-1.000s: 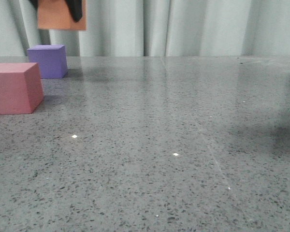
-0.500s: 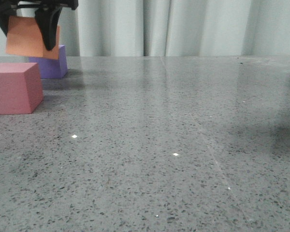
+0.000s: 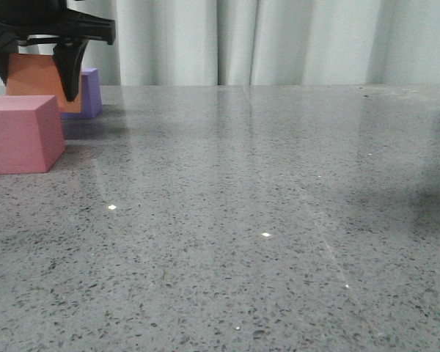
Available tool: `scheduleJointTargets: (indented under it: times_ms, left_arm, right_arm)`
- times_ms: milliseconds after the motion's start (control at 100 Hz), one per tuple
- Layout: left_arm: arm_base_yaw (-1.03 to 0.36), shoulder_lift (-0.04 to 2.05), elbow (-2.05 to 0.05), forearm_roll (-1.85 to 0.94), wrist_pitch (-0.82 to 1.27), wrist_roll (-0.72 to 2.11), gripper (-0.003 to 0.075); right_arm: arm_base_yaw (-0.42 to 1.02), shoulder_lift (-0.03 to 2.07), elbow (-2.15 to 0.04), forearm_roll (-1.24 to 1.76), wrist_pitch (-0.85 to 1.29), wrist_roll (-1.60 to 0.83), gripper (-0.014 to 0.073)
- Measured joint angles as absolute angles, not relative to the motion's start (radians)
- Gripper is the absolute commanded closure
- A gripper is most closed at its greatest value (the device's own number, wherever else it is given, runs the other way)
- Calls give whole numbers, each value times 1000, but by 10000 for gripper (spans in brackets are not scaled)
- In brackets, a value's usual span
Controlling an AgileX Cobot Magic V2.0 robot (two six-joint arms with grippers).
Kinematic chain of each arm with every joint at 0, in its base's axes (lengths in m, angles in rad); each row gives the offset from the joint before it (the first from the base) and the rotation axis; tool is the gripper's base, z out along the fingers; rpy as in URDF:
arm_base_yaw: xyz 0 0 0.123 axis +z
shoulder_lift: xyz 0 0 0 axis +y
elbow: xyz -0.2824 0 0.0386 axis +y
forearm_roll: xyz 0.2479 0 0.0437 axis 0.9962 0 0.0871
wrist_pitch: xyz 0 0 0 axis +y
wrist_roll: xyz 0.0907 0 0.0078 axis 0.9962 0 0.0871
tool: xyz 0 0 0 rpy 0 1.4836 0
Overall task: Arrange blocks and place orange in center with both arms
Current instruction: 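Lift the orange cube with the left gripper toward the purple cube, then lower the orange cube between the pink and purple cubes, release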
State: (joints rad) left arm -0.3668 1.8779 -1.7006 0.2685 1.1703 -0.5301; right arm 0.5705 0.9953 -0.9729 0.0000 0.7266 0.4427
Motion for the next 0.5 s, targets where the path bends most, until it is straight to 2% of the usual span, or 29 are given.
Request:
scheduleJointTargets:
  times_ms: [500]
  left_arm:
    - [-350, 1889, -1684, 222, 1105, -540, 636]
  right_arm:
    - [570, 995, -973, 0, 720, 443, -17]
